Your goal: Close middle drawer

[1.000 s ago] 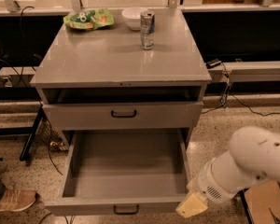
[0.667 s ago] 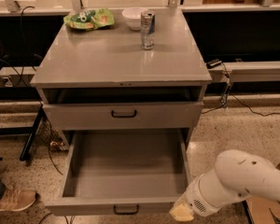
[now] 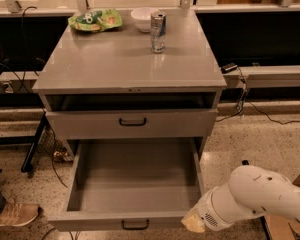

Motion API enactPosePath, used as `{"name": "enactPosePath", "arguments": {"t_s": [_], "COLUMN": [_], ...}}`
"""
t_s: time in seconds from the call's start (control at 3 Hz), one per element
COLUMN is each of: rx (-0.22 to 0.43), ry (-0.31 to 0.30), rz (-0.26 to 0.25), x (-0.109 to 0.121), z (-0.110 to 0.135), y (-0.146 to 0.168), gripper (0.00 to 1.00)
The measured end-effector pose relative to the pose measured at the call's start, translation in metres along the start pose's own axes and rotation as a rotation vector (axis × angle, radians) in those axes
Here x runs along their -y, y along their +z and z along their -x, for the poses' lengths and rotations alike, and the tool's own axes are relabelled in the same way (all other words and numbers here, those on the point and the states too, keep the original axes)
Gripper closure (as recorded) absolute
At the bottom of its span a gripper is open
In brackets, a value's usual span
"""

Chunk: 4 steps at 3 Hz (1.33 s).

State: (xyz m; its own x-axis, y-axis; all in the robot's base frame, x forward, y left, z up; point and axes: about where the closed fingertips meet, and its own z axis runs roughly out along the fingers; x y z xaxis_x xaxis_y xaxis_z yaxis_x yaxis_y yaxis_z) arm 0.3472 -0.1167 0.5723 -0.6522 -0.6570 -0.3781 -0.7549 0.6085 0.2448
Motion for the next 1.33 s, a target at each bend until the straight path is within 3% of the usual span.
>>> {"name": "enactPosePath", "arguments": {"t_s": [0.67,1.0,1.33], "rx": [0.039,0.07,0.113], "ry": [0.162,0.232,0.249], "rz": [0.011,0.003,-0.006], "x": [0.018,0.033,0.052], "z": [-0.058,-0.071,-0.059], "y": [0.082,0.118,0.146], "gripper": [1.0,1.0,1.0]}}
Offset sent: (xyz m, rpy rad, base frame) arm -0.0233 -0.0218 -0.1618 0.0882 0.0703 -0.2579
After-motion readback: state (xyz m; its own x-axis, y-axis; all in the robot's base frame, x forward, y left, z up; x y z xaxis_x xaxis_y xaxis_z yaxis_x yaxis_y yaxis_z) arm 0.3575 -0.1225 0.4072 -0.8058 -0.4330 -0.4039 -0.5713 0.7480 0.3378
